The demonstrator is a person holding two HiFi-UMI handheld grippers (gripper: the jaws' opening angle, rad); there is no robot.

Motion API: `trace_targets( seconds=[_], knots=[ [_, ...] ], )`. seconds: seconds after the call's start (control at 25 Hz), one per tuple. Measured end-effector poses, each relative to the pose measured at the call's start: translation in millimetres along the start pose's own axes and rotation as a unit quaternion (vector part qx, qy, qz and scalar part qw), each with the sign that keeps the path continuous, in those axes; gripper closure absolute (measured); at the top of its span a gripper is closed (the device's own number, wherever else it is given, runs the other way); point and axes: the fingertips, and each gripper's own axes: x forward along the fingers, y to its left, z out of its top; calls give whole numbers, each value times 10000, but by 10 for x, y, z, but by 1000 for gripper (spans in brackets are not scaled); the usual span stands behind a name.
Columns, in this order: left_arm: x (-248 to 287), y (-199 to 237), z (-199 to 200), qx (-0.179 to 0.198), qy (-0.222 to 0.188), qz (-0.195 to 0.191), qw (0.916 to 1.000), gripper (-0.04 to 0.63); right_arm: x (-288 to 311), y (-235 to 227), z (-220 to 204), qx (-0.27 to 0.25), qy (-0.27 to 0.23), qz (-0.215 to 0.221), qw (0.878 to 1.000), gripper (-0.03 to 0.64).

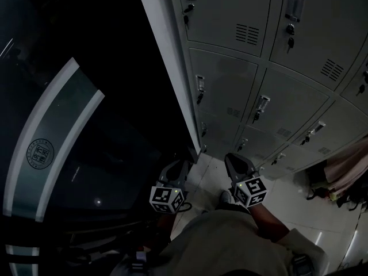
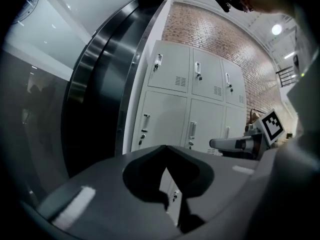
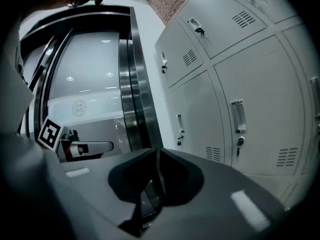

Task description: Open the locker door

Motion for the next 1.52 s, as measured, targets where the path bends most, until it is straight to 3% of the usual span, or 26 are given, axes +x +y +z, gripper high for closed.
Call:
trace_targets(
  seconds=[0.24, 0.44, 0.56, 0.8, 0.92, 1.2, 1.52],
  knots=[
    [218, 90, 124, 76, -189, 119, 9997, 543, 630, -39, -112, -211, 302, 446, 9983, 549],
    [303, 156, 121, 4, -181, 130, 9998, 543, 1265, -226, -83, -151, 382, 574, 9975, 506],
    [318, 206, 98, -12, -138, 152, 9998, 543, 1691, -336, -46, -206, 423, 629, 9969, 446],
    [231, 261, 76, 7, -117, 206, 9997, 543, 2475, -608, -132, -570, 596, 571, 9950, 443],
    [126, 340, 40, -43, -139, 297, 9995, 543, 2714, -750, -183, -704, 796, 357, 9937, 408],
    [-61, 487, -42, -155, -195, 456, 9986, 543, 3035, -940, -155, -516, 883, 74, 9947, 353],
    [-130, 561, -48, -68, -158, 639, 9978, 541, 3243, -929, -292, -709, 976, -72, 9927, 316]
  ],
)
